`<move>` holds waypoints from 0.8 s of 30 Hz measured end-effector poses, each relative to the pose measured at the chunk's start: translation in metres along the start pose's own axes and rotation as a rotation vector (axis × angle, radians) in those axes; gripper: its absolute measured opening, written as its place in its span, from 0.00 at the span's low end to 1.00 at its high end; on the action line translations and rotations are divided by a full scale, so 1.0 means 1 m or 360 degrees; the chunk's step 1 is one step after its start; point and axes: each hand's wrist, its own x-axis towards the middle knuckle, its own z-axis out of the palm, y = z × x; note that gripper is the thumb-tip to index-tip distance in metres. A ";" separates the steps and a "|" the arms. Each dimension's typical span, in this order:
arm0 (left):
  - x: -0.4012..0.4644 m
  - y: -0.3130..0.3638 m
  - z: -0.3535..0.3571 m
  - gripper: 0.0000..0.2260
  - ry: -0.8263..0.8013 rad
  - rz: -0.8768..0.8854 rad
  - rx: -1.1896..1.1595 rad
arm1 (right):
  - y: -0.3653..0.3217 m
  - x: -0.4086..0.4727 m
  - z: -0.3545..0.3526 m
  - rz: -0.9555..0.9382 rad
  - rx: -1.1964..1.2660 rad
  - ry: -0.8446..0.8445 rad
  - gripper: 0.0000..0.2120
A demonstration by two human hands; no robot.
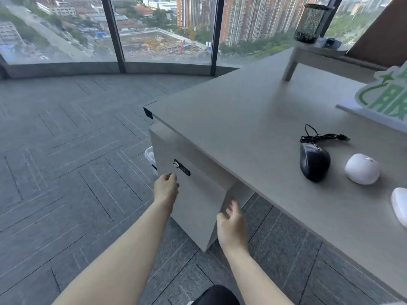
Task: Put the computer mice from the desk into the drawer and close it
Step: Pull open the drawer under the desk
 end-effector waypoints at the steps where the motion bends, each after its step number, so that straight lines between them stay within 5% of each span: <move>1: 0.008 0.003 0.004 0.13 0.0001 -0.0017 -0.0007 | 0.000 0.005 0.004 -0.0006 0.0027 0.0019 0.28; 14: 0.060 0.006 0.033 0.13 0.0187 -0.0169 -0.0265 | 0.001 0.017 0.013 -0.0088 0.0039 0.0230 0.18; 24: 0.029 -0.021 -0.035 0.08 0.0354 -0.0244 -0.0387 | 0.011 -0.027 0.007 -0.0130 -0.0009 -0.0226 0.12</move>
